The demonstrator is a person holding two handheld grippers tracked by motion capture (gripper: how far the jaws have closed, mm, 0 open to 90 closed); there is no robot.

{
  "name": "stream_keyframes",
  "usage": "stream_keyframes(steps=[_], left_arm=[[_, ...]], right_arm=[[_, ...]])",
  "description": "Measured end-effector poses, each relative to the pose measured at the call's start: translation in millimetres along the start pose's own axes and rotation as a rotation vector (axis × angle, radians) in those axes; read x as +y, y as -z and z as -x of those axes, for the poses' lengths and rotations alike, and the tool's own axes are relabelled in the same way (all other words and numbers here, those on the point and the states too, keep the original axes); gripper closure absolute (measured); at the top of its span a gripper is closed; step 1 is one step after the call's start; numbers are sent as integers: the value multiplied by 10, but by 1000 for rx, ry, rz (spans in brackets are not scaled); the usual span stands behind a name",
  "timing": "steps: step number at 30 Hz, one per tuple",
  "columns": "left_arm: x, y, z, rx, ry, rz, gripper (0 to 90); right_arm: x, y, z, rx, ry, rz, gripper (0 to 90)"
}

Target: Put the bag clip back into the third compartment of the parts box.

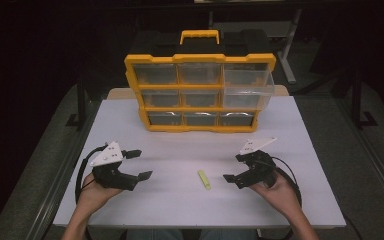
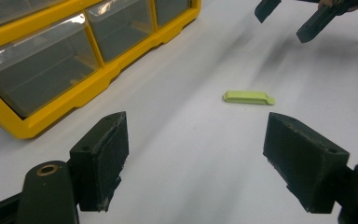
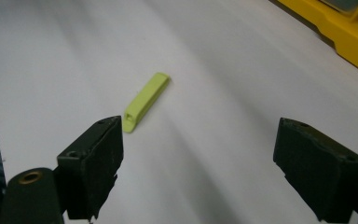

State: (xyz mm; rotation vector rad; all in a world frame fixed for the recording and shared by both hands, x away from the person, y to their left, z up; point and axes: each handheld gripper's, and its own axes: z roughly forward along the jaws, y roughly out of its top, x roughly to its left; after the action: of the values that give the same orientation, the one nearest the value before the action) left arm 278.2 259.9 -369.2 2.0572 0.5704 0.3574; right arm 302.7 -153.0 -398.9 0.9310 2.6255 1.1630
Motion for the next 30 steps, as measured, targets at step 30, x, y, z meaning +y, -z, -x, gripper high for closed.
stream_keyframes(steps=[30], left_arm=[[-128, 12, -28, -4, 22, -2, 219]], right_arm=[[441, -502, -273, 43, 20, -118, 352]])
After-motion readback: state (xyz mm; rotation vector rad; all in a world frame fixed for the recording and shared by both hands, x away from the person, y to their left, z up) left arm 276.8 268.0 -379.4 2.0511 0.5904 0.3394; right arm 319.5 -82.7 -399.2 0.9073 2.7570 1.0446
